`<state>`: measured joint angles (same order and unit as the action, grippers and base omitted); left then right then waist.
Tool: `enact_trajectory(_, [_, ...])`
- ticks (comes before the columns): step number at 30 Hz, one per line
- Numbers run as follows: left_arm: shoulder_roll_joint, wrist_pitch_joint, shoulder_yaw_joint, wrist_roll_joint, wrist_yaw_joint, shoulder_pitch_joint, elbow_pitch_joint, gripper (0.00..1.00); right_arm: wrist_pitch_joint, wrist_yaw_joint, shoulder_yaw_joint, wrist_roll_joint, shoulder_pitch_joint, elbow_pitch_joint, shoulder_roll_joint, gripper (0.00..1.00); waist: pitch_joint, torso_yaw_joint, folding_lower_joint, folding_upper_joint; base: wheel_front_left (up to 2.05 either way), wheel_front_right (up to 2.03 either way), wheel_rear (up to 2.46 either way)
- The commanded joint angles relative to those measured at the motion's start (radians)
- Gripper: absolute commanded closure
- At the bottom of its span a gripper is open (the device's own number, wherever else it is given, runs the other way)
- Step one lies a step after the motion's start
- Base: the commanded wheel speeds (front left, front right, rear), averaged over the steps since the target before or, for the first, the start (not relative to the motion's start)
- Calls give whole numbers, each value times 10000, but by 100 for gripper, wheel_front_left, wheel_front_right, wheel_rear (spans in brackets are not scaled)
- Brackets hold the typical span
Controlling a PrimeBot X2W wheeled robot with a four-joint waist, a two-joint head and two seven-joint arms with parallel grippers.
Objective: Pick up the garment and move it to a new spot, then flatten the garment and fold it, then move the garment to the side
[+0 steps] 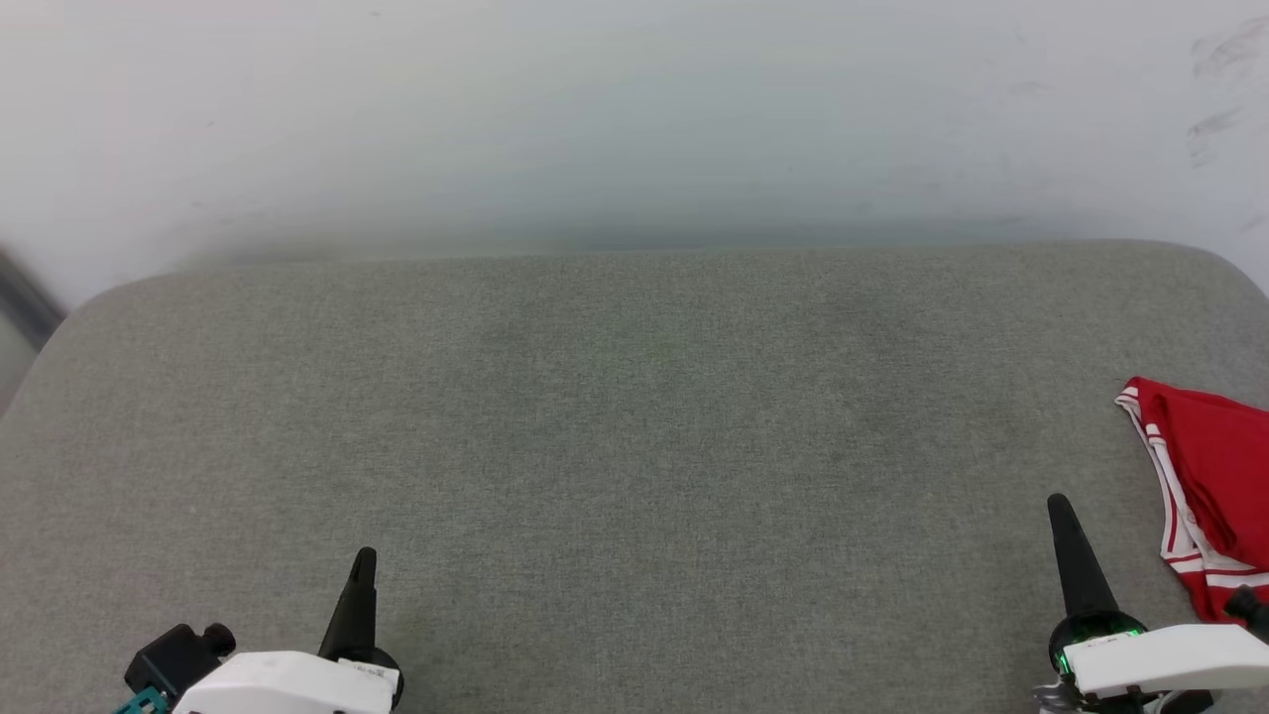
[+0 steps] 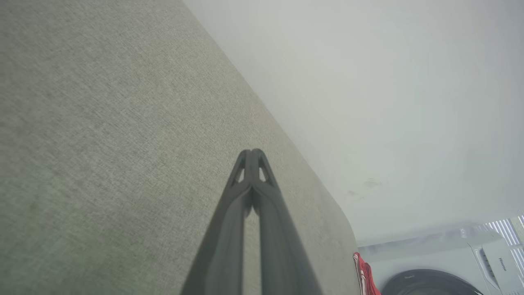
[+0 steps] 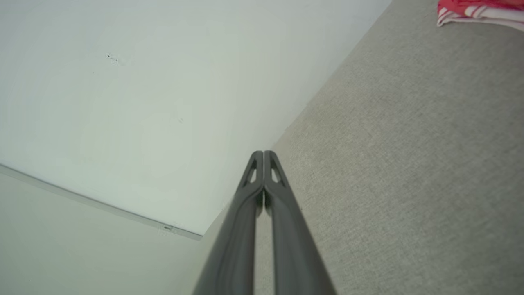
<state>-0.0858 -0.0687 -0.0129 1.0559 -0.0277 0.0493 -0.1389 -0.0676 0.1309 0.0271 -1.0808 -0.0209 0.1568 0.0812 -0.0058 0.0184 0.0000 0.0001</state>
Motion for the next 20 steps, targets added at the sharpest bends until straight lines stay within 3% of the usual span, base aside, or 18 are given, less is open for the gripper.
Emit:
enact_trajectory(1, [-63, 69, 81, 340, -116, -293, 8, 100, 70, 0, 46, -337, 246, -26, 82, 100, 2, -5, 0, -1, 0, 0, 0])
enact_trajectory(20, [-51, 546, 327, 2276, -440, -730, -356, 100, 544, -1, 168, -2180, 614, 274, 70, 100, 27, -56, 0, -1, 0, 0, 0])
